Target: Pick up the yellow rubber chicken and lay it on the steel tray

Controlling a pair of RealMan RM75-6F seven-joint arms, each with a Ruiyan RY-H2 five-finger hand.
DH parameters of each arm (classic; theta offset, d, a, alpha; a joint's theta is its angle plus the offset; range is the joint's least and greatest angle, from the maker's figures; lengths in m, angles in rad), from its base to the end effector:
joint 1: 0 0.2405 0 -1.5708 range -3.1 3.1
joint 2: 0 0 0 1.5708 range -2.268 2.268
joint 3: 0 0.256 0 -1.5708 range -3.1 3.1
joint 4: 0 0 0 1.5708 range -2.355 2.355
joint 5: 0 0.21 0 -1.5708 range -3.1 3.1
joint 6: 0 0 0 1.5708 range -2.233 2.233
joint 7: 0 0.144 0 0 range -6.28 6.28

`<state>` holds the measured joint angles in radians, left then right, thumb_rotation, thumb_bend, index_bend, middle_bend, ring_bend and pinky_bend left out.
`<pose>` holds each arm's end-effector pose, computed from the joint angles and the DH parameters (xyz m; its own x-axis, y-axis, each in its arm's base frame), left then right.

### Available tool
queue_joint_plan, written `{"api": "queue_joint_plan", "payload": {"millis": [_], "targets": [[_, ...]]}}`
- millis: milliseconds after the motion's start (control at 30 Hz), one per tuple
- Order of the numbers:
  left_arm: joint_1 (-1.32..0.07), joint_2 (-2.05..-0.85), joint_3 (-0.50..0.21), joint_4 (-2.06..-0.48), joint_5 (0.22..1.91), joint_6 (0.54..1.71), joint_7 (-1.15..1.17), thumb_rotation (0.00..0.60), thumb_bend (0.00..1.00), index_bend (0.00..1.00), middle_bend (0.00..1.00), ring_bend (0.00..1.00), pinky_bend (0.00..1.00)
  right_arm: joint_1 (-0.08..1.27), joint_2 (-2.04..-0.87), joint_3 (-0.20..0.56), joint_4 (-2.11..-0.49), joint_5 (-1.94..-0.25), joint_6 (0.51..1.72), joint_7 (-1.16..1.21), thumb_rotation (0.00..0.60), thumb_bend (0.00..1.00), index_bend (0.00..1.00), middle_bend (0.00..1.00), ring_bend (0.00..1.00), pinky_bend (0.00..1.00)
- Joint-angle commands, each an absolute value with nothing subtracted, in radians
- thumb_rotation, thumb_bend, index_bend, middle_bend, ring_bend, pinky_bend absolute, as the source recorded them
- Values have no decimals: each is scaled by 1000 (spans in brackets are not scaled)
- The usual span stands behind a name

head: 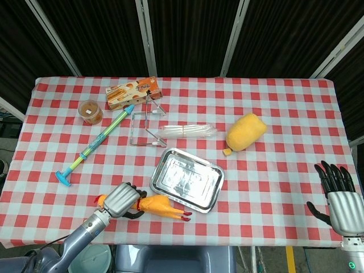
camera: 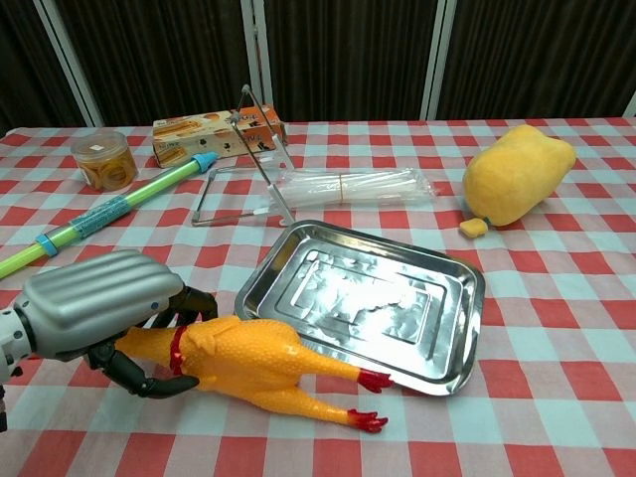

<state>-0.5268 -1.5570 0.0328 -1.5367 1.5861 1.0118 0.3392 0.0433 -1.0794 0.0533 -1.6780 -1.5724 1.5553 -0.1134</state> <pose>-0.1749 0.2320 -0.0459 0.5885 0.2599 0.7656 0.6991 -0.6392 -0.3203 -0.2943 -0.1679 0.1715 0.4749 0.0587 0.8781 -0.8777 -0.0410 0.4775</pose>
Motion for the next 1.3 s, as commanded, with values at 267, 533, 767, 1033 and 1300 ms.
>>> {"api": "queue_joint_plan", "payload": {"millis": [267, 533, 767, 1033, 1300], "targets": [[-598, -1414, 20, -1616, 1700, 1057, 149, 600, 628, 582, 643, 580, 604, 81, -1024, 38, -1716, -1623, 1506, 54, 600, 259, 0, 43, 12, 76], [-689, -1289, -88, -1685, 1640, 994, 135, 600, 649, 594, 658, 595, 617, 168, -961, 39, -1773, -1684, 1421, 302, 600, 258, 0, 43, 48, 144], [-802, -1208, -184, -1725, 1546, 867, 152, 600, 649, 593, 656, 595, 617, 306, -861, 49, -1894, -1680, 1236, 580, 600, 259, 0, 51, 75, 190], [-930, -1196, -273, -1745, 1394, 742, 275, 600, 648, 596, 660, 596, 617, 444, -888, 112, -1941, -1498, 1021, 591, 600, 259, 0, 69, 85, 203], [-1029, -1258, -310, -1745, 1230, 713, 410, 600, 648, 596, 662, 599, 630, 547, -904, 156, -1964, -1313, 843, 554, 600, 259, 0, 70, 86, 203]]}}
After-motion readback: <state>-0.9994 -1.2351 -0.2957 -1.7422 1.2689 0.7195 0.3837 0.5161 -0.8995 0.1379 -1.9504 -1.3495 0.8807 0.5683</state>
